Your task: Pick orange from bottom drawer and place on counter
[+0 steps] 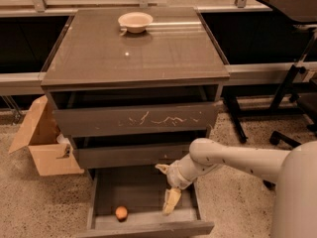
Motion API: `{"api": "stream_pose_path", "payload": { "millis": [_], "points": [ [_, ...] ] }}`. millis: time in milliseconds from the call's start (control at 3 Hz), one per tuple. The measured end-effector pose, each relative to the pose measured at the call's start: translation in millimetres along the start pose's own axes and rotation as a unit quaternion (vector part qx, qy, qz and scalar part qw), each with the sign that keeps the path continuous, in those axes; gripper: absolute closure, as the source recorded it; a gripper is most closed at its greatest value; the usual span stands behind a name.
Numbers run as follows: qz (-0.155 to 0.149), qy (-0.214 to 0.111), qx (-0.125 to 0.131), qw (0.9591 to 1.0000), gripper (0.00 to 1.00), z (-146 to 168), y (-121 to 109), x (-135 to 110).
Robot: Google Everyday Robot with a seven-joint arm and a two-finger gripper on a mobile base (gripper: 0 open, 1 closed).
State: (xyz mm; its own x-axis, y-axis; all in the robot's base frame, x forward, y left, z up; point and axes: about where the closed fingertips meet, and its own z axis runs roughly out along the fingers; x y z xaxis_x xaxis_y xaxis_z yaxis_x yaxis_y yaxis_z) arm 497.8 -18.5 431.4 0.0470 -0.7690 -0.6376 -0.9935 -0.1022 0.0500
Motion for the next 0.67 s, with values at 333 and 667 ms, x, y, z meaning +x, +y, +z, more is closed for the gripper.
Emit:
{"api": "stream_pose_path", "payload": {
  "millis": [333, 667],
  "points": [
    [0.003, -0.025, -0.009, 0.9996, 0.00, 38, -14, 9],
    [0.016, -0.057, -0.022, 0.9980, 0.00, 80, -30, 16]
  ]
}}
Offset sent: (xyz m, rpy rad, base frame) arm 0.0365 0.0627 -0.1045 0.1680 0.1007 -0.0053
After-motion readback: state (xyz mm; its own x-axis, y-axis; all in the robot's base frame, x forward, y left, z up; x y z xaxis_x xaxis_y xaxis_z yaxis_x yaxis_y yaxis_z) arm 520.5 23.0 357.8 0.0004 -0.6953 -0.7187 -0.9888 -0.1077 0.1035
